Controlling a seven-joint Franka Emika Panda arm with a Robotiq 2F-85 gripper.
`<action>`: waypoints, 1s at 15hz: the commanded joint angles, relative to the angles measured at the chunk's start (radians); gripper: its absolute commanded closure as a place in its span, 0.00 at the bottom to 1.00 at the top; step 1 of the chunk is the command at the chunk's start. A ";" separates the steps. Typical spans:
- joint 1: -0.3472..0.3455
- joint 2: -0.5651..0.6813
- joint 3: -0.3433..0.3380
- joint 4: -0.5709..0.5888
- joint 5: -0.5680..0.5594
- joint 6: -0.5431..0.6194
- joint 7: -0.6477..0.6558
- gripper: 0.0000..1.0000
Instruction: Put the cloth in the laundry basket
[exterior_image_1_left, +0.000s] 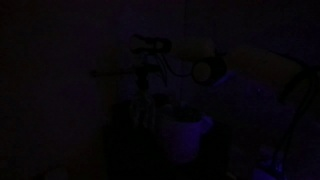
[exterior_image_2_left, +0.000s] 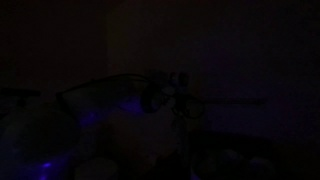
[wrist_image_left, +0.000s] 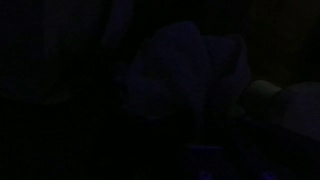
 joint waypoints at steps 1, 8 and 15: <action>-0.031 -0.061 0.004 -0.014 0.020 0.004 0.000 0.93; -0.127 -0.124 0.018 -0.011 0.077 0.009 0.086 0.93; -0.267 -0.120 0.038 -0.001 0.181 0.090 0.223 0.93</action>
